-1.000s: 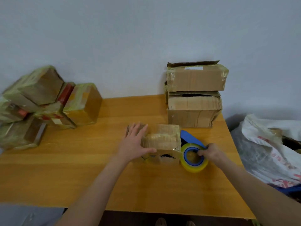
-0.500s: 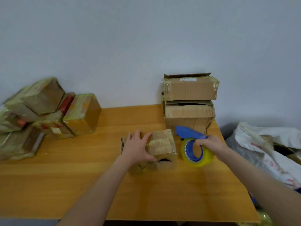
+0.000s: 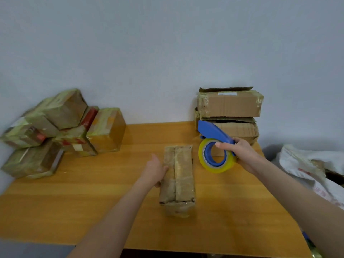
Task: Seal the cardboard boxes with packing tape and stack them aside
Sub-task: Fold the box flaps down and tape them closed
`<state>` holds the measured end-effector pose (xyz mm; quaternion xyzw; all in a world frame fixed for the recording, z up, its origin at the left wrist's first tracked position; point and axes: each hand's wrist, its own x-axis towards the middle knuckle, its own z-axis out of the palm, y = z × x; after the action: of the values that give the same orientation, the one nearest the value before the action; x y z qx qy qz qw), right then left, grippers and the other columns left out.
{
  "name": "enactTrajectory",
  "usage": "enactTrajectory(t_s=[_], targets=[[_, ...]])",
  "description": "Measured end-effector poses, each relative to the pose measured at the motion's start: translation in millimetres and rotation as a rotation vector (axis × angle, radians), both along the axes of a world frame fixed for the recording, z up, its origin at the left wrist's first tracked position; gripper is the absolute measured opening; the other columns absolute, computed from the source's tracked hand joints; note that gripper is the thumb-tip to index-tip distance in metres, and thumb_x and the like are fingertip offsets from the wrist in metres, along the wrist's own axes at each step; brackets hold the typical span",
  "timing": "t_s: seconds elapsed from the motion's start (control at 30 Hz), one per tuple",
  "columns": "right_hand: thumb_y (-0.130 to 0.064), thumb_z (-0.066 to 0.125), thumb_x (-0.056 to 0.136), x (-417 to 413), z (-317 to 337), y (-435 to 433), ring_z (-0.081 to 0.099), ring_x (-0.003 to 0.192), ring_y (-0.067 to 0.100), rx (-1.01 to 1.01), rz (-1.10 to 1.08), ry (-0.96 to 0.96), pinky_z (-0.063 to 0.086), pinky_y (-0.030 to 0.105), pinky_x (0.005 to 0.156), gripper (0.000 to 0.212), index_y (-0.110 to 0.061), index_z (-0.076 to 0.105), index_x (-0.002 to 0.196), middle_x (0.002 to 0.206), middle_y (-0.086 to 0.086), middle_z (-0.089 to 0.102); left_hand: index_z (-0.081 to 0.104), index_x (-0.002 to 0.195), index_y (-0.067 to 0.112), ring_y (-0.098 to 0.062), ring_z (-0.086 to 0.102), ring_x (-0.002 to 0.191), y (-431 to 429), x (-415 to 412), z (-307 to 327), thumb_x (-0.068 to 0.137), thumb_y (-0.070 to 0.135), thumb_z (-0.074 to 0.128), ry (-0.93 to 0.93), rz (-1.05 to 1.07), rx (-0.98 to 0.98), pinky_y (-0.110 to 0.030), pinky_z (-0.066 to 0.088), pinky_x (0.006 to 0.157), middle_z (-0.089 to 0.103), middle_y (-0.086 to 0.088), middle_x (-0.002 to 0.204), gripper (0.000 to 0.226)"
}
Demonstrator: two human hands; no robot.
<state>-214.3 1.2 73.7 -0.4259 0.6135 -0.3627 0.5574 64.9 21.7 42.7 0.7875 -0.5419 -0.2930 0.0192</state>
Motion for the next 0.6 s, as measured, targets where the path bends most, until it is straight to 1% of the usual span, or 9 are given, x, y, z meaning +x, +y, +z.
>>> enactTrajectory(t_s=[0.03,0.07,0.13,0.17,0.23,0.33,0.4,0.47,0.6], targets=[[-0.033,0.085,0.069,2,2,-2,0.063,0.102,0.024,-0.012,-0.002,0.009,0.05,0.039,0.091,0.062,-0.01,0.057,0.119,0.113,0.008,0.065,0.025,0.144,0.006,-0.024,0.067,0.067,3,2,0,0.099,0.037,0.049,0.006,0.022,0.006,-0.034,0.057,0.054,0.064,-0.015,0.106,0.06],[-0.032,0.085,0.07,3,3,-3,0.063,0.101,0.024,-0.026,-0.002,0.021,0.05,0.038,0.088,0.061,-0.009,0.057,0.118,0.112,0.009,0.065,0.035,0.136,0.006,-0.023,0.067,0.068,4,4,3,0.098,0.04,0.047,-0.074,-0.013,-0.031,-0.035,0.057,0.057,0.066,-0.011,0.097,0.052],[-0.032,0.085,0.071,7,7,-5,0.063,0.097,0.025,-0.056,0.005,0.057,0.049,0.036,0.082,0.057,-0.009,0.057,0.115,0.109,0.01,0.064,0.042,0.132,0.011,-0.022,0.066,0.088,0,11,5,0.096,0.05,0.045,-0.324,-0.161,-0.198,-0.035,0.056,0.069,0.066,-0.006,0.102,0.053],[-0.031,0.084,0.071,9,9,-4,0.063,0.094,0.025,-0.064,0.008,0.068,0.049,0.035,0.079,0.054,-0.01,0.057,0.113,0.107,0.01,0.064,0.04,0.137,0.016,-0.022,0.062,0.1,-4,13,5,0.095,0.052,0.047,-0.343,-0.21,-0.281,-0.035,0.054,0.076,0.064,-0.004,0.114,0.056],[-0.029,0.084,0.072,15,10,-3,0.062,0.09,0.022,-0.074,0.002,0.067,0.048,0.031,0.075,0.052,-0.009,0.058,0.111,0.104,0.008,0.064,0.028,0.146,0.021,-0.021,0.051,0.119,-16,8,8,0.093,0.047,0.053,-0.197,-0.26,-0.358,-0.037,0.051,0.088,0.05,-0.003,0.136,0.064],[-0.028,0.084,0.072,23,12,-1,0.06,0.083,0.018,-0.081,-0.025,0.061,0.046,0.027,0.068,0.051,-0.008,0.058,0.111,0.097,0.004,0.062,0.016,0.153,0.022,-0.025,0.041,0.132,-39,-14,5,0.093,0.041,0.056,-0.052,-0.329,-0.319,-0.039,0.044,0.1,0.035,-0.007,0.15,0.075],[-0.026,0.084,0.072,26,12,-2,0.06,0.081,0.016,-0.08,-0.035,0.062,0.044,0.026,0.065,0.05,-0.008,0.057,0.111,0.095,0.003,0.061,0.018,0.153,0.024,-0.026,0.041,0.132,-52,-24,-3,0.092,0.046,0.056,-0.043,-0.369,-0.247,-0.04,0.044,0.101,0.037,-0.008,0.149,0.074],[-0.026,0.084,0.072,27,11,-3,0.06,0.083,0.016,-0.076,-0.035,0.071,0.045,0.026,0.066,0.051,-0.009,0.057,0.112,0.098,0.003,0.062,0.035,0.146,0.025,-0.023,0.047,0.126,-59,-26,-8,0.09,0.054,0.054,-0.117,-0.401,-0.197,-0.039,0.047,0.094,0.047,-0.005,0.139,0.066],[-0.027,0.083,0.073,23,13,-6,0.061,0.088,0.018,-0.076,0.0,0.113,0.047,0.027,0.069,0.053,-0.009,0.056,0.114,0.106,0.006,0.062,0.058,0.119,0.022,-0.02,0.057,0.107,-52,-12,-13,0.091,0.056,0.051,-0.231,-0.245,-0.256,-0.033,0.048,0.08,0.062,-0.001,0.115,0.044]])
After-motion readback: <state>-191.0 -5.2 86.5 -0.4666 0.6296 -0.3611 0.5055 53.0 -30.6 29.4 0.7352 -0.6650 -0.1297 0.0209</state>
